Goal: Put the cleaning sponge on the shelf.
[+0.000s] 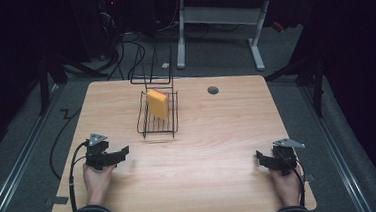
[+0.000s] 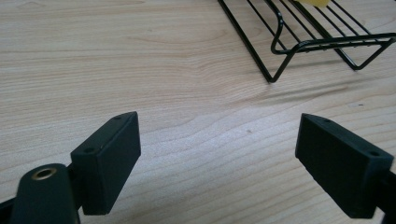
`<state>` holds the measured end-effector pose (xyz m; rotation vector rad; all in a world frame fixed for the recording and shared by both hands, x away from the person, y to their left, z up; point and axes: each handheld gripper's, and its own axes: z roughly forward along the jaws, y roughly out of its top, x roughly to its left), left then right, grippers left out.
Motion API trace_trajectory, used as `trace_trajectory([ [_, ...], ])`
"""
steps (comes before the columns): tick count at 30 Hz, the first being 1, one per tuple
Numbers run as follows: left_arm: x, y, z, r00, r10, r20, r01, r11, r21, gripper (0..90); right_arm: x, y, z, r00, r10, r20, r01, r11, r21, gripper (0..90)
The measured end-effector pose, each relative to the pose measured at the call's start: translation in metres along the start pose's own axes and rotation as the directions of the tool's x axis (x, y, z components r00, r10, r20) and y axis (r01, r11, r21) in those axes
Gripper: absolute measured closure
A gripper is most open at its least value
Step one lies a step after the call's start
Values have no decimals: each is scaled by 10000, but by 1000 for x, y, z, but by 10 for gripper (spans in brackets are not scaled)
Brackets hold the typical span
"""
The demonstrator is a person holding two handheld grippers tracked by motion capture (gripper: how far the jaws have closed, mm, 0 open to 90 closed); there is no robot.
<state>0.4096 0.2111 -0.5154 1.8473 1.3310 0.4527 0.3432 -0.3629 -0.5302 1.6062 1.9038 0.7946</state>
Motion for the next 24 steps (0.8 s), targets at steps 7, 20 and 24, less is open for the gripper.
trace_trajectory([
  [7,1,0,5,9997,81,-215,-78,9999,114,149,0,0,0,10000,-4,11,4,10000,33,262],
  [20,0,-2,14,9988,261,-414,-247,9991,345,149,0,0,0,10000,-3,10,3,10000,29,262],
  [24,-1,-2,16,9984,330,-461,-310,9985,447,149,0,0,0,10000,17,3,-17,10000,18,262],
])
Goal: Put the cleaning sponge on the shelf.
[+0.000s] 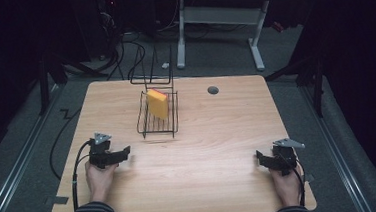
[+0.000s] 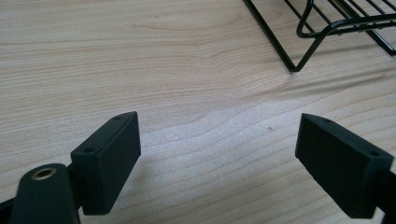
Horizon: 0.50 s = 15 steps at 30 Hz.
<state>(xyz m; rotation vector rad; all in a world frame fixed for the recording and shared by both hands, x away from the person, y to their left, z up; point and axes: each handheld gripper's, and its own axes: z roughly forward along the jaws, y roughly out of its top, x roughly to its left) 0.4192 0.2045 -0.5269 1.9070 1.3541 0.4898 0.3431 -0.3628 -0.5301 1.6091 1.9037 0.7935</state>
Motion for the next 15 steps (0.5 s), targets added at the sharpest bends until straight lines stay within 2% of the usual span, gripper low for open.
trace_trajectory([
  [5,-1,0,3,10000,12,-34,-12,10000,39,149,0,0,0,10000,-1,10,1,10000,16,262],
  [9,0,0,5,9999,-156,74,156,9999,-13,150,0,0,0,10000,-17,8,17,10000,11,262],
  [15,-2,1,8,10000,-2,-49,2,10000,41,152,0,0,0,10000,-7,4,7,10000,15,262],
])
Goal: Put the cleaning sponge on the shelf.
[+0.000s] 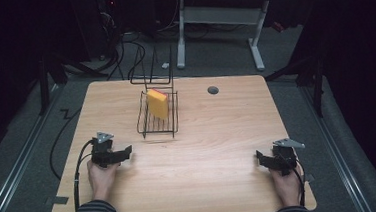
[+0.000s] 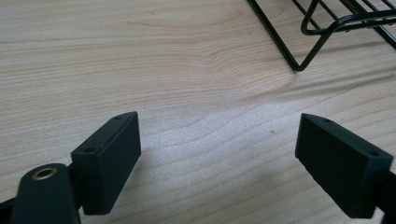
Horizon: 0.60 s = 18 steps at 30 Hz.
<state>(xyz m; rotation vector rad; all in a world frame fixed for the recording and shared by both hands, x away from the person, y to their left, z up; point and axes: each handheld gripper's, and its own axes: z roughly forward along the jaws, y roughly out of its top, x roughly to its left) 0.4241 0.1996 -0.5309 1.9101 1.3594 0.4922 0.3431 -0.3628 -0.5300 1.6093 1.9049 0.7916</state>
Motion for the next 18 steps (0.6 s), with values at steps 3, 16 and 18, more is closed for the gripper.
trace_trajectory([
  [3,0,-1,2,10000,-36,-10,36,10000,89,152,0,0,0,10000,-10,3,10,10000,-4,262],
  [16,-3,-3,6,9989,382,-270,-377,9991,204,147,0,0,0,10000,-11,3,11,10000,-3,262],
  [18,-6,-3,7,9969,622,-472,-609,9977,293,147,0,0,0,10000,-13,3,13,10000,-3,262],
])
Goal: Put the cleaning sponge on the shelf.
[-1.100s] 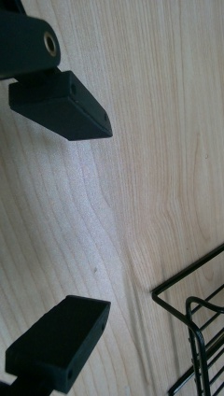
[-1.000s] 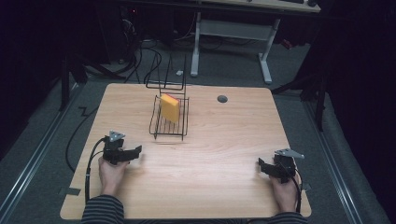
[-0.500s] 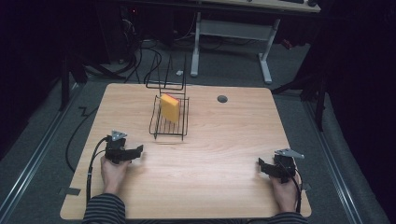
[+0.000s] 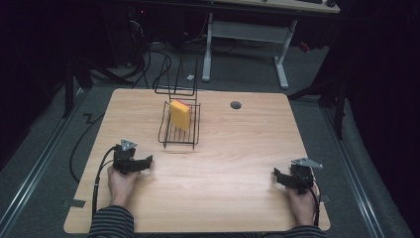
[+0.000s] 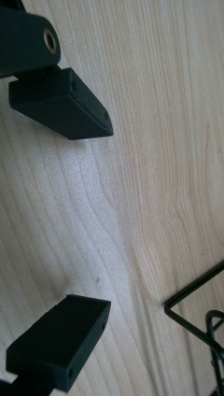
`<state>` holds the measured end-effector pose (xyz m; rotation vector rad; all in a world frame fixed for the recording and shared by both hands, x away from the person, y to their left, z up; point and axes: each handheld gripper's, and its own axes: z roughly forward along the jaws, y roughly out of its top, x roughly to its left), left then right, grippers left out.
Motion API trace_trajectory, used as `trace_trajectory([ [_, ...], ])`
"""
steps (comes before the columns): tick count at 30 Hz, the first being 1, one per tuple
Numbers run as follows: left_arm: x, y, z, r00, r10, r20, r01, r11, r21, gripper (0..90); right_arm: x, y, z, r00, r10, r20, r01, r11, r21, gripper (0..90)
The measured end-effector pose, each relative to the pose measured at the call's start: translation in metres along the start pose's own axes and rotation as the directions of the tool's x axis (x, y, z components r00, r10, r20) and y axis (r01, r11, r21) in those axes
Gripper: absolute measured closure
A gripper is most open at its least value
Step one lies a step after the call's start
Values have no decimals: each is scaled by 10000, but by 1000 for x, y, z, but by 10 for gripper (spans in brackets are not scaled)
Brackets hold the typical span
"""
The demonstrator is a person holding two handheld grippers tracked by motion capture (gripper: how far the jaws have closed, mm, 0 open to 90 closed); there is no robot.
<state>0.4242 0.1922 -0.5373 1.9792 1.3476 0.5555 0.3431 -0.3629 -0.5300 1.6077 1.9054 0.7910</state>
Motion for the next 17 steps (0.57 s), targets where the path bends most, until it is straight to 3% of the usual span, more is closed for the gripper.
trace_trajectory([
  [5,-2,-1,-1,9998,181,46,-181,9998,50,152,0,0,0,10000,-1,1,1,10000,-1,262],
  [17,-4,-4,-4,9999,115,1,-115,9999,31,153,0,0,0,10000,-1,-5,1,10000,2,262],
])
